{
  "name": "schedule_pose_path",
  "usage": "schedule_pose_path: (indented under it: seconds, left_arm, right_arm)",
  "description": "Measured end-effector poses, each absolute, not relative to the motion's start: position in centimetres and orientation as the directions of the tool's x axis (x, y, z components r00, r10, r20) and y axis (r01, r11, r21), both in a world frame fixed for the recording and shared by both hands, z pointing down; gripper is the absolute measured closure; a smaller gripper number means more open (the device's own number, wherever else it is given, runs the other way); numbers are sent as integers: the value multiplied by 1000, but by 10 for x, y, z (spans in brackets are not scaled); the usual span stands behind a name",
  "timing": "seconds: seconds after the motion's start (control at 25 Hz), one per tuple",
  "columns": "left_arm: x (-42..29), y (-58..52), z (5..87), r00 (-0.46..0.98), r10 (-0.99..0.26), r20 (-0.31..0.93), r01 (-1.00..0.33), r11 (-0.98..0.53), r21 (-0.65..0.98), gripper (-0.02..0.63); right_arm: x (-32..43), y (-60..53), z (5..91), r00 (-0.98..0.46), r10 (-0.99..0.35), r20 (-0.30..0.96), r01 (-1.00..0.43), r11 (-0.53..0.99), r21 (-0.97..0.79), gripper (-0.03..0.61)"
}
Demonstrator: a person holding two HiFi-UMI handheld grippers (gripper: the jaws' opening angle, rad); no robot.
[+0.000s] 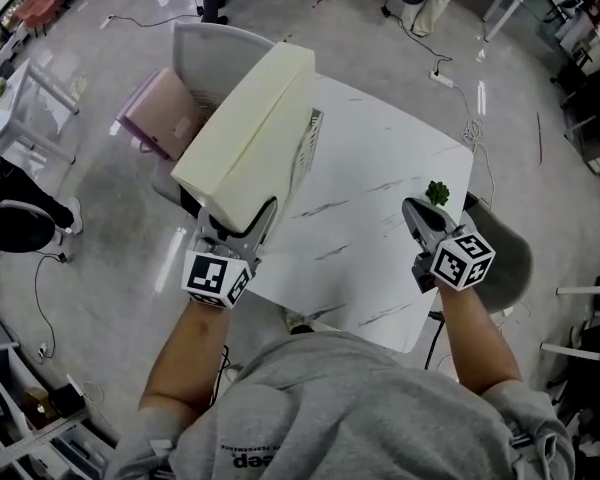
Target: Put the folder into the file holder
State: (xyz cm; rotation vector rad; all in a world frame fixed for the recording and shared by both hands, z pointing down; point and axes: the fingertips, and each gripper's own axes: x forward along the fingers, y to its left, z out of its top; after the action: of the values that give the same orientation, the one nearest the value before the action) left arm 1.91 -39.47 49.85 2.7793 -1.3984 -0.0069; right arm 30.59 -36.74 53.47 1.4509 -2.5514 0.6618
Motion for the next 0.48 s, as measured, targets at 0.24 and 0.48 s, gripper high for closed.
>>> schedule_pose_path:
  seconds: [0.24,0.48]
  left_arm:
    - [27,-397,501,633,-775,-2,-774,-632,-22,264]
    - [35,-402,501,658,-753,-13,-753,-657,-24,265]
  right_arm:
    - [306,-368,541,-530,-781,330,-842,438,-315,575]
    - [306,-367,545,-533,-779,329,-839,436,-325,575]
